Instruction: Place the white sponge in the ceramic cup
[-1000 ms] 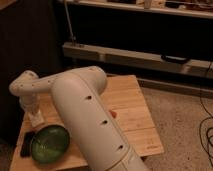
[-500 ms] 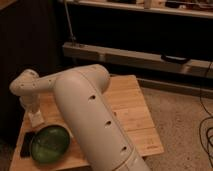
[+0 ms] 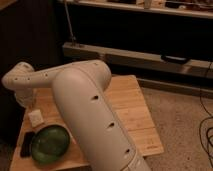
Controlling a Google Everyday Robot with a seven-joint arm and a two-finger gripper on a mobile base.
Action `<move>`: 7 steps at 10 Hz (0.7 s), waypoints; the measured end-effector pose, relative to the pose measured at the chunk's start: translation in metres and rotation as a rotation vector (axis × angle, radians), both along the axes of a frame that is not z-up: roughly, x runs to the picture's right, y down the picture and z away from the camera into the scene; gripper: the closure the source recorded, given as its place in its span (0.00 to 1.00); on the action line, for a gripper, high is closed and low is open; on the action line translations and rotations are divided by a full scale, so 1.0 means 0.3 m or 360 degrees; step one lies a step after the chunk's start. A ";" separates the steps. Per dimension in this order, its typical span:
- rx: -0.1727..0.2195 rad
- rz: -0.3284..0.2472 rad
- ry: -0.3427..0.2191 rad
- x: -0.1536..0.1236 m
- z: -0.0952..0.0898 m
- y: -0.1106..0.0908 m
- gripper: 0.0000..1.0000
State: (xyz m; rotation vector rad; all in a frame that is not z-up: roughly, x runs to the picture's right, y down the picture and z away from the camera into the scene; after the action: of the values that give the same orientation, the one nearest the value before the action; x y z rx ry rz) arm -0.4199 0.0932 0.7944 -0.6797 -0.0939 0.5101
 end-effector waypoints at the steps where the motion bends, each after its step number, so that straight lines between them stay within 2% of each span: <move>1: -0.0012 -0.0014 -0.0011 -0.007 0.025 0.025 0.20; 4: -0.0034 -0.0047 -0.0006 -0.015 0.119 0.107 0.20; 7: -0.0017 -0.0091 0.0020 -0.019 0.126 0.151 0.20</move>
State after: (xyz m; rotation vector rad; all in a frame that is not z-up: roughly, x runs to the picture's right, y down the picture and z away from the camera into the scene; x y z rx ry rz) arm -0.4255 0.1386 0.8324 -0.6875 -0.0597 0.4605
